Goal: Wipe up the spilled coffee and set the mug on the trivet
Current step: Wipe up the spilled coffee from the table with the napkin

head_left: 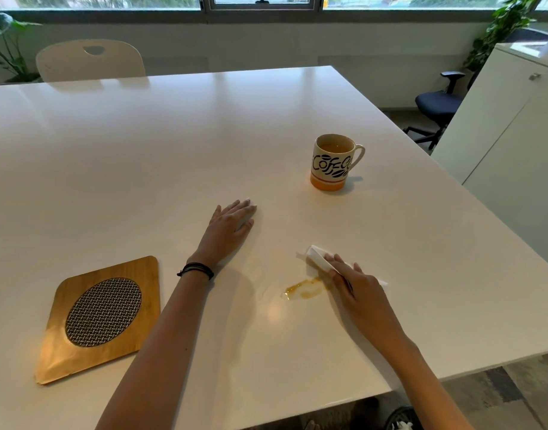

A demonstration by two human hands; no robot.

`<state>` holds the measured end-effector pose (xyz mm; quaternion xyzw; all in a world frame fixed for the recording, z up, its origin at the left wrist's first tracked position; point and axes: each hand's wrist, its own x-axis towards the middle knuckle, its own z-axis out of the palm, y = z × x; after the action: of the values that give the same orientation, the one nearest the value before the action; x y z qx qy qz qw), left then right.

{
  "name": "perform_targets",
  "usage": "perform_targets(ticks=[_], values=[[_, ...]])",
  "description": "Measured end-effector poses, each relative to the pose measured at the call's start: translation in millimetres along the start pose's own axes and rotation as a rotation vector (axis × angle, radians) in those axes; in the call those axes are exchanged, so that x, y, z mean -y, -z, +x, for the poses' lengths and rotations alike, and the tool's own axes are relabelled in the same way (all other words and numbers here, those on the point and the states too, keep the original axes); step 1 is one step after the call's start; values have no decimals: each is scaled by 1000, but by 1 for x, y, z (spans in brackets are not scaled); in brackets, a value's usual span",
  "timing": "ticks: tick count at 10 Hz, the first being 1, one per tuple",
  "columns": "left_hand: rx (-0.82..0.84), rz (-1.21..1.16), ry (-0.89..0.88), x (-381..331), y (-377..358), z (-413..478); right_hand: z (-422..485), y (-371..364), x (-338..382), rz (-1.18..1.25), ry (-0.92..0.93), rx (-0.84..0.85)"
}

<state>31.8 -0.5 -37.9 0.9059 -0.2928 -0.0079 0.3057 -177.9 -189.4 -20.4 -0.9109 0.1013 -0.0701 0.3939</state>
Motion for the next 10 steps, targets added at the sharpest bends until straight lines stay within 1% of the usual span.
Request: perform_targets(ticks=[1, 4, 8, 10], values=[[-1, 1, -1, 1, -1, 1, -2, -9, 6, 35, -4, 11], [-8, 6, -3, 3, -2, 2, -12, -35, 30, 53, 104, 8], [0, 14, -6, 1, 0, 1, -28, -56, 44, 13, 234, 94], [-5, 14, -6, 1, 0, 1, -31, -52, 39, -20, 275, 184]])
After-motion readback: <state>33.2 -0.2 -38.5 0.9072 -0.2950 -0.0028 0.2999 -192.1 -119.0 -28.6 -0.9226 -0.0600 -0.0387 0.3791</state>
